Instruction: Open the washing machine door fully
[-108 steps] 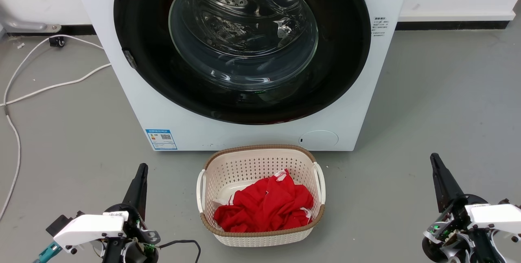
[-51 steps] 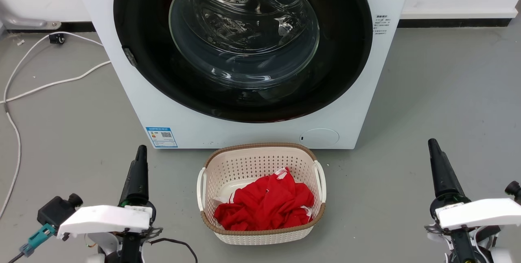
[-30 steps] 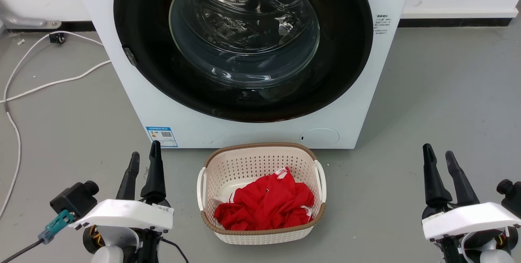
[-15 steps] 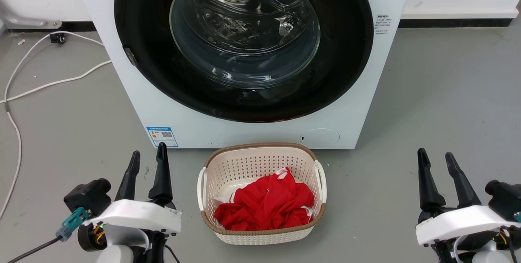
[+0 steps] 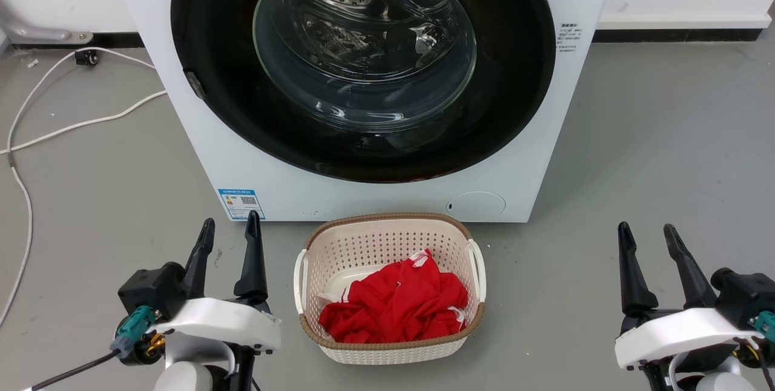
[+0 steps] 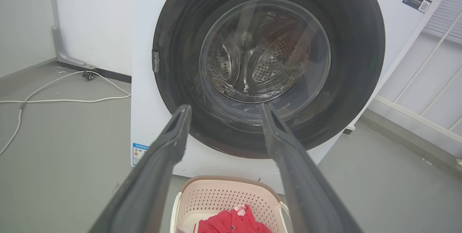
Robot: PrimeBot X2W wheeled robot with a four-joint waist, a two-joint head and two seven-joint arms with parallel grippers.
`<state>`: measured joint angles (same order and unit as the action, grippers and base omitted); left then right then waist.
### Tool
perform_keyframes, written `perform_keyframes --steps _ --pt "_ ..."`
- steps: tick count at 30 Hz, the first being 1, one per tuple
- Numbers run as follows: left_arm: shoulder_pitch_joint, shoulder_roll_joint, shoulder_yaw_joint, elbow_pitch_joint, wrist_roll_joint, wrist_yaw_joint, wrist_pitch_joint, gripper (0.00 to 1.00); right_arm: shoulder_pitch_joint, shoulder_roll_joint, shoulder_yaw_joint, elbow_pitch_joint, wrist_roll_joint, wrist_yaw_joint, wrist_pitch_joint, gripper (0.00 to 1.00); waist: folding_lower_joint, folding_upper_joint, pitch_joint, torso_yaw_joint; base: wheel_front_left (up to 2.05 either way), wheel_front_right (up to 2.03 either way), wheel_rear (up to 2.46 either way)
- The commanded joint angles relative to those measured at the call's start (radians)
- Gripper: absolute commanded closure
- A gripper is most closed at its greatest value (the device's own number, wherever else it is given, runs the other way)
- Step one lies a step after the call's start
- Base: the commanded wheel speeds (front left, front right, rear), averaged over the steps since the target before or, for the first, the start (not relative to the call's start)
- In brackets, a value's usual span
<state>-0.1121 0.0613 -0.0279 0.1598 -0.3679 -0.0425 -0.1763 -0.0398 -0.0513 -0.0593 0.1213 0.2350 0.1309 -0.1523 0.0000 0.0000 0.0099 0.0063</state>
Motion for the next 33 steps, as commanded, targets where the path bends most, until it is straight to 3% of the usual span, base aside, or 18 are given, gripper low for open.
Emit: perform_keyframes --steps 1,33 --pt "-0.020 0.006 -0.004 -0.008 0.023 0.006 -0.009 0.00 -0.003 0.001 -0.002 -0.012 -0.025 0.000 -0.010 0.00 0.0000 0.0000 0.000 0.000 0.00 0.00 0.00" --pt "-0.015 0.007 -0.025 -0.004 0.274 0.024 -0.075 0.00 0.014 0.002 0.007 -0.003 -0.235 0.000 -0.059 0.00 0.0000 0.0000 0.000 0.009 0.00 0.00 0.00"
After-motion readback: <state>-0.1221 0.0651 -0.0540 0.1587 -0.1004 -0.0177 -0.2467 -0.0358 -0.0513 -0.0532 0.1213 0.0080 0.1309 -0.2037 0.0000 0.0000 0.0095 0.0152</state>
